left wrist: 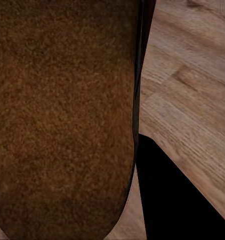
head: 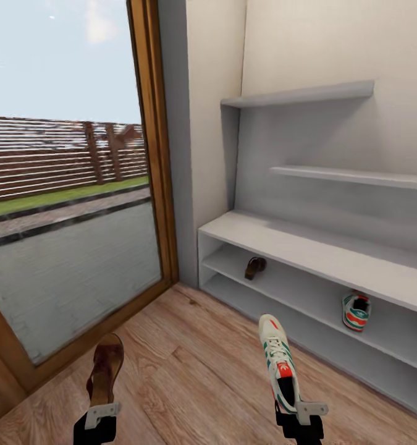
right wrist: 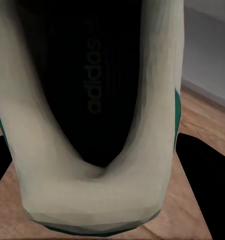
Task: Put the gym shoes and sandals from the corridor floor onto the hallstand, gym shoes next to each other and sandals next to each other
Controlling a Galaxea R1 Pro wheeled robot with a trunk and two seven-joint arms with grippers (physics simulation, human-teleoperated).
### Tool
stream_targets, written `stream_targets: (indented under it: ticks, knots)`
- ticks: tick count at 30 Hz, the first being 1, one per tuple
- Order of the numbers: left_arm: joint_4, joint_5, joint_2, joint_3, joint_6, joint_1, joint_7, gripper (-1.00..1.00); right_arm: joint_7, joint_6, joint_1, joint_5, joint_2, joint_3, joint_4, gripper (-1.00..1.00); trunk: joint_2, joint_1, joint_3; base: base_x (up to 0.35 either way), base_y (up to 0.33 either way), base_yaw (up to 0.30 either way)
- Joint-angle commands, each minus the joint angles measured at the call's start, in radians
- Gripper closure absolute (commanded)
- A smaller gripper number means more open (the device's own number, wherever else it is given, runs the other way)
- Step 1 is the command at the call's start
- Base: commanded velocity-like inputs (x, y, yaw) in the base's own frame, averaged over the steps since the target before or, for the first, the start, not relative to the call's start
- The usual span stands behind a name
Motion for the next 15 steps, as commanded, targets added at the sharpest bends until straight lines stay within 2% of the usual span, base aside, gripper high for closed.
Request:
stream_targets:
  ticks: [1,12,15]
  knots:
    - [0.001,-0.003,0.0,0.005,-0.002,0.0,-0.004,1.0,-0.003,-0.003,-0.001,-0.01,0.0,0.009,0.001,1.0,0.0,0.0,0.0,0.0,0.262,-0.232]
    - [0.001,-0.003,0.0,0.005,-0.002,-0.001,-0.004,1.0,-0.003,-0.003,-0.001,-0.01,0.0,0.009,0.001,1.0,0.0,0.0,0.007,0.0,0.295,-0.232]
    - [0.001,-0.005,0.0,0.005,-0.002,-0.001,-0.004,1.0,-0.003,-0.003,-0.001,-0.01,0.0,0.009,0.001,1.0,0.0,0.0,0.008,0.0,0.169,-0.232]
